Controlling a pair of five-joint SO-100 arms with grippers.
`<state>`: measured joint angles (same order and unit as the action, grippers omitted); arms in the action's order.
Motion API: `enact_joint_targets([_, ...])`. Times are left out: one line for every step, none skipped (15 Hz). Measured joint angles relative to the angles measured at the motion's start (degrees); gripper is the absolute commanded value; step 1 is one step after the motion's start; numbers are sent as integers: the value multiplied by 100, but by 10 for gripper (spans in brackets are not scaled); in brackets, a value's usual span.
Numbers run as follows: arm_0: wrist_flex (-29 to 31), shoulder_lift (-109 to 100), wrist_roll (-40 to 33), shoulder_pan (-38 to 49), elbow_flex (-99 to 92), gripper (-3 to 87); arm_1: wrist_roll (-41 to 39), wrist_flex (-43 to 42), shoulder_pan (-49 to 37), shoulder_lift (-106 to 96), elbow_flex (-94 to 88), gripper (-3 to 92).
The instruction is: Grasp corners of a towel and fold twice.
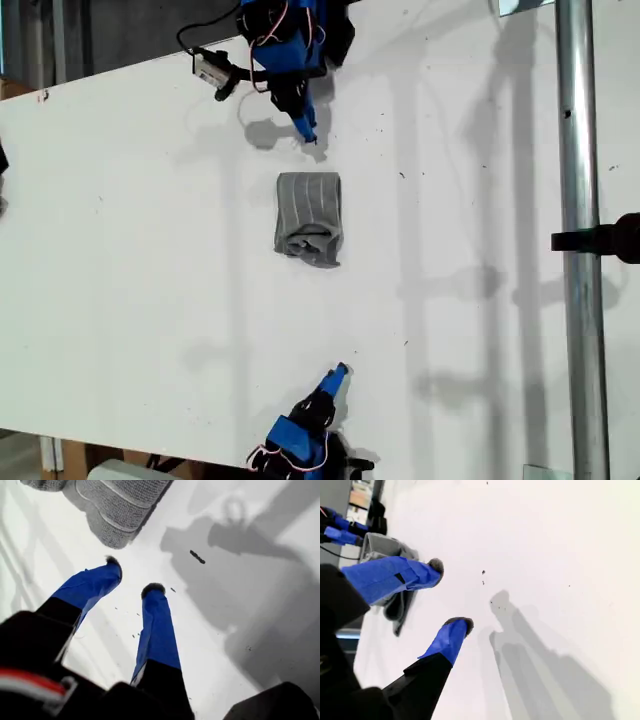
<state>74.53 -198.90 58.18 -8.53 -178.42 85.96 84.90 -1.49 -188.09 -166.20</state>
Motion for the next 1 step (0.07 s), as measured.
enact_joint_targets([0,0,0,0,0,172,0,0,-9,0,0,144])
